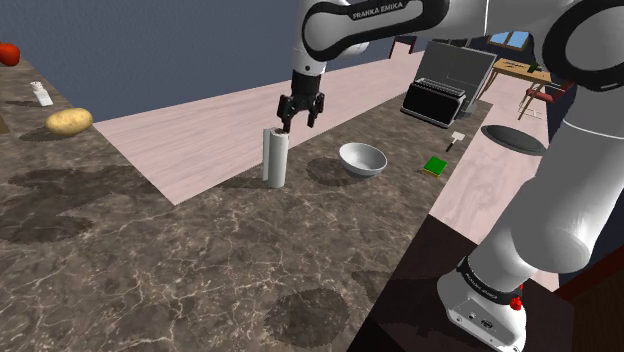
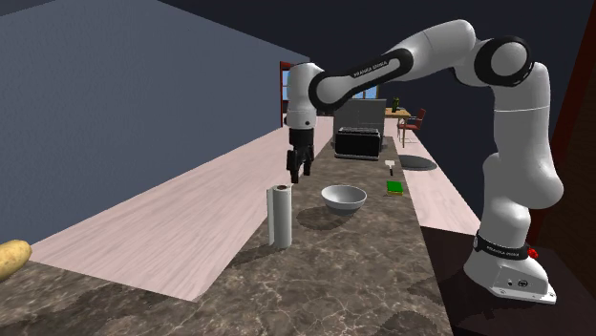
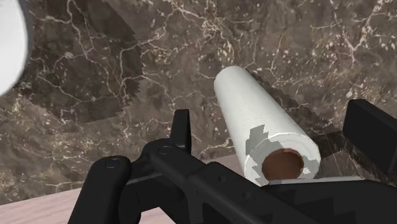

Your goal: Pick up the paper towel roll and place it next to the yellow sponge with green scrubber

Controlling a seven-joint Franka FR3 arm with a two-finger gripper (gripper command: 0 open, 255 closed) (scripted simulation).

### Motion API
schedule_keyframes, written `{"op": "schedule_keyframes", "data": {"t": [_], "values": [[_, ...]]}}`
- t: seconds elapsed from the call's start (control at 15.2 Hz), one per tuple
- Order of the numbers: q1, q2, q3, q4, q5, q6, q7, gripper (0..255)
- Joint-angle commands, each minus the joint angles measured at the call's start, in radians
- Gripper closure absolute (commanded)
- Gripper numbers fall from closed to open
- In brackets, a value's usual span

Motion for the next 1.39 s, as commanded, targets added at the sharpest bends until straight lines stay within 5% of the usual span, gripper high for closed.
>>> {"op": "schedule_keyframes", "data": {"t": [0.0, 0.13, 1.12, 1.19, 1.32], "values": [[0.008, 0.085, 0.004, 0.093, -0.01, -0.014, 0.005, 0], [0.019, 0.163, 0.008, 0.182, -0.019, -0.03, 0.013, 0], [0.022, 0.188, 0.008, 0.116, -0.02, 0.062, 0.013, 0], [0.022, 0.188, 0.008, 0.116, -0.02, 0.062, 0.013, 255], [0.022, 0.188, 0.008, 0.116, -0.02, 0.062, 0.013, 255]]}}
